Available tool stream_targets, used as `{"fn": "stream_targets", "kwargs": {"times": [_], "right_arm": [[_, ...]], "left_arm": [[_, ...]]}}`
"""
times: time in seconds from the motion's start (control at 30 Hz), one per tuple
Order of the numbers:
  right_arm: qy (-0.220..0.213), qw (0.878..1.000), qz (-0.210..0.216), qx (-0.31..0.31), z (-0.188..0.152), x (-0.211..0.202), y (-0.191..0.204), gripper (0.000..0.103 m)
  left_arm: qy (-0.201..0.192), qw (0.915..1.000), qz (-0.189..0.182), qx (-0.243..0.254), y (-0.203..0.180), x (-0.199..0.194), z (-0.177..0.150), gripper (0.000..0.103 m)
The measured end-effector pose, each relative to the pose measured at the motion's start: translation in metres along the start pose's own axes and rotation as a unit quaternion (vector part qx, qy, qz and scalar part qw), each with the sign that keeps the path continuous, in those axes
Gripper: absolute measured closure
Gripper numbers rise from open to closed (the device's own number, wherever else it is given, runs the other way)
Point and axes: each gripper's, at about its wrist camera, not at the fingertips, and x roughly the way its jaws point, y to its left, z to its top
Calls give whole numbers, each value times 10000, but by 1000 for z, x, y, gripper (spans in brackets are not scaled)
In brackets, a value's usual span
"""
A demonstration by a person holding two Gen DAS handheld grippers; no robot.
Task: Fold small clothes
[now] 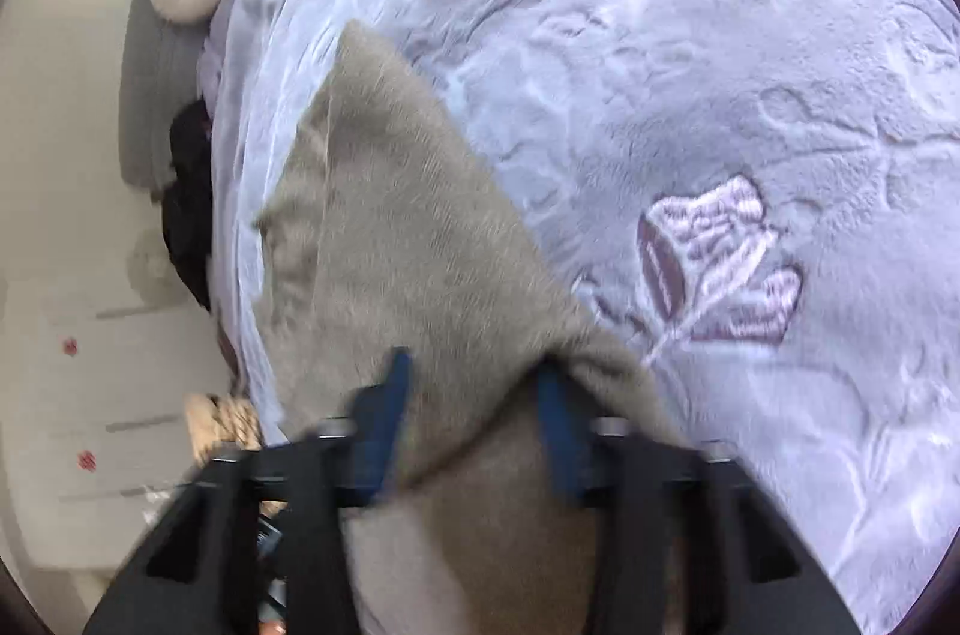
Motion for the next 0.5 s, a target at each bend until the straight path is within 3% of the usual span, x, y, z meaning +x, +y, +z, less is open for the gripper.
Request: {"fn": "stream_targets", "kwargs": {"times": [0.07,0.13,0.17,0.23,0.3,0.4,0.5], "right_arm": [[-255,9995,152,-106,4,-10,5,96],[-365,9974,57,-615,5,-18,19,96],[-315,9959,-113,-836,6,-17,24,96],[-114,9897,-655,-1266,6,-8,26,96],[123,9868,-857,-1370,8,1,18,95],[173,9893,-758,-1233,8,-5,12,88],[243,9864,-928,-1337,2,-8,20,82]], "left_arm": [[94,9997,183,115,-3,9,-4,21],[106,9997,180,142,-1,15,-8,19],[74,9996,203,158,-1,16,-9,13],[59,9995,239,200,0,17,-11,12],[93,9995,225,179,1,15,-11,12],[119,9995,237,153,3,11,-12,12],[177,9995,260,64,10,3,-14,12]]}}
